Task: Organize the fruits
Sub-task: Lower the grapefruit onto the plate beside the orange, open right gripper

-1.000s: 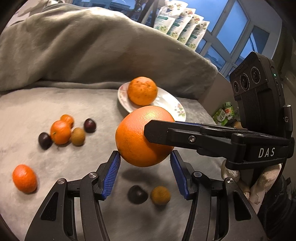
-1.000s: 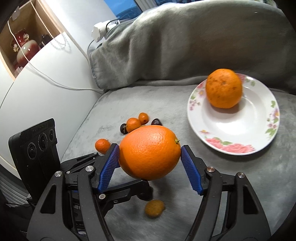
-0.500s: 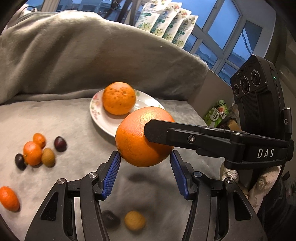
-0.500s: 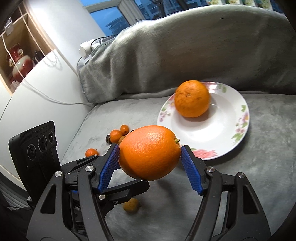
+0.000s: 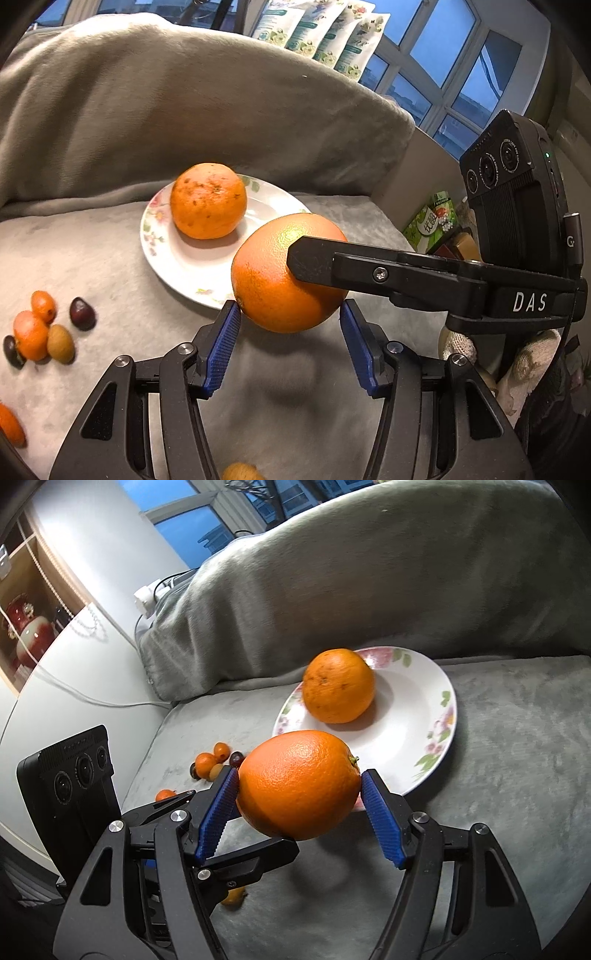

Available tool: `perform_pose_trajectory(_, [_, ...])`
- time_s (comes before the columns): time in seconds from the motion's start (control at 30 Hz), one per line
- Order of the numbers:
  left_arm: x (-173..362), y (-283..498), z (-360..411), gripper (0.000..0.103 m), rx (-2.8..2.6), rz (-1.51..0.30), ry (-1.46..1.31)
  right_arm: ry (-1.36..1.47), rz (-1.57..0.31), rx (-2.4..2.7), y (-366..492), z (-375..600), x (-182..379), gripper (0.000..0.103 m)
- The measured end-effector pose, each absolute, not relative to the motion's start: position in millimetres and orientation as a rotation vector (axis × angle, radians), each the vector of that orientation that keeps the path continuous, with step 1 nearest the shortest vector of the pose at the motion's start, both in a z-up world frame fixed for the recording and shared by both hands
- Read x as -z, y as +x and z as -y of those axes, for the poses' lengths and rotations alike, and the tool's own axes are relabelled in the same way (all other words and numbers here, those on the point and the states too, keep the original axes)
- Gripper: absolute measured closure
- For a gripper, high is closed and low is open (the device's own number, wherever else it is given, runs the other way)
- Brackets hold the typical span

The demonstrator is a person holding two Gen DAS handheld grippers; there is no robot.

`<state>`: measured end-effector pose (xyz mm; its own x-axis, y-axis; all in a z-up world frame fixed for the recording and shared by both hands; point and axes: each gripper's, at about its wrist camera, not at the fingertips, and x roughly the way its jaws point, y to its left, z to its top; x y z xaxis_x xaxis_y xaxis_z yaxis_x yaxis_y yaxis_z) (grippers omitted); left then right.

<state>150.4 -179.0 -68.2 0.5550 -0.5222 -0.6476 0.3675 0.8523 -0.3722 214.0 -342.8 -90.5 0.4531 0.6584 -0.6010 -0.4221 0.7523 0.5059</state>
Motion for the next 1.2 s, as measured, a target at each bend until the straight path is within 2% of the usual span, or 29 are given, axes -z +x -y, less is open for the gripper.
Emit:
perform_pose_trajectory(0.47, [64.5,158.6,183.9,0.049,0.528,-0.813,-0.209,0.329,-0.884,-0.633,225.5,353.1,95.2,0.032])
perform_pose_trajectory(0.73, [53.0,150.0,176.3,0.049,0.51,-0.77,-0.169,0.407,-0.817,-0.594,223.4,374.8,82.8,0.032])
perform_pose_trajectory(1.2, [49.8,128.6,162.5,0.049,0.493,-0.738,-0.139,0.326,-0.774,-0.526,201.8,373.7,76.0,0.031])
